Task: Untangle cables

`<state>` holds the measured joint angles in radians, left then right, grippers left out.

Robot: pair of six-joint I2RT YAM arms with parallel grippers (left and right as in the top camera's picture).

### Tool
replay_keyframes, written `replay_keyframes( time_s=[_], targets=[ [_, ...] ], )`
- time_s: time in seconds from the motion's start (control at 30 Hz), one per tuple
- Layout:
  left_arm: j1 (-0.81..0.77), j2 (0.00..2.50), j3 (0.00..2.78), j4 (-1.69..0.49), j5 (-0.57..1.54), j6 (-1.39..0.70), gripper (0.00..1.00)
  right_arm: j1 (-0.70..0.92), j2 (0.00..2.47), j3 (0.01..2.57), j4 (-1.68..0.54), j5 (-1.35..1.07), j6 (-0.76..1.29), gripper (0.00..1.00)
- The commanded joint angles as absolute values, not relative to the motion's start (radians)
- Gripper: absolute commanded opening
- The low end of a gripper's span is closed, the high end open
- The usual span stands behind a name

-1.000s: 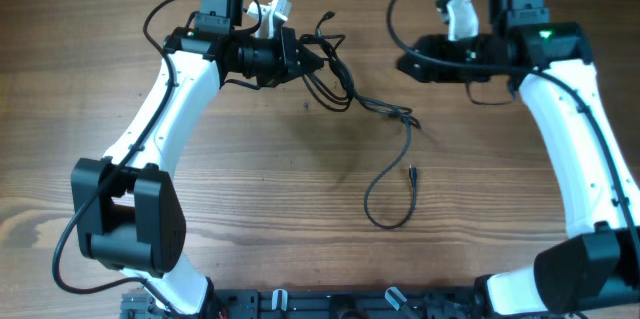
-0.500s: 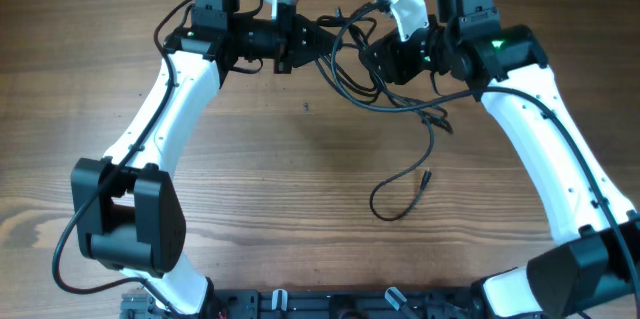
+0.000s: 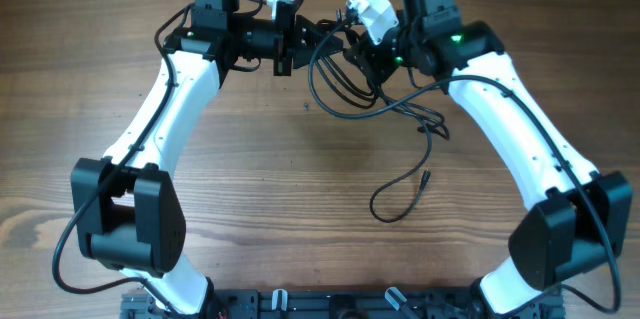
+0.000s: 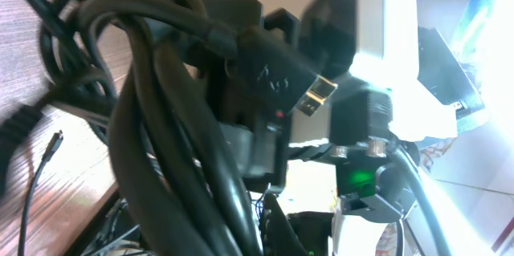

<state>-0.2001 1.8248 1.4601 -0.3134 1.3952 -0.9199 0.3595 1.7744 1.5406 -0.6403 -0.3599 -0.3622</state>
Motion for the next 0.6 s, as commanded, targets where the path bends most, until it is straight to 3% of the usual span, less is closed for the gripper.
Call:
replay_keyframes(
  time_s=[0.0, 0.07, 0.2, 0.3, 0.57],
  targets=[
    [-0.198, 1.805, 1.464, -0.31, 1.456, -0.929, 0.04, 0.362, 1.811, 1.544, -0.603, -0.28, -0.306, 0.41],
    [-0.198, 1.805, 1.464, -0.309, 1.464, -0.929, 0.04, 0.362, 1.816, 1.544, -0.587, -0.279, -0.289, 0.37],
    [-0.198, 1.805, 1.464, -0.305, 1.469, -0.928, 0.04, 0.361, 1.819, 1.544, -0.584, -0.276, -0.229, 0.14],
    [-0.197, 1.805, 1.464, -0.302, 1.408, -0.924, 0.04, 0.361, 1.806, 1.544, -0.62, -0.346, -0.236, 0.11],
    [-0.158, 1.805, 1.464, -0.316, 0.935, -0.784, 0.04, 0.36, 1.7, 1.545, -0.857, -0.593, -0.395, 0.07]
  ],
)
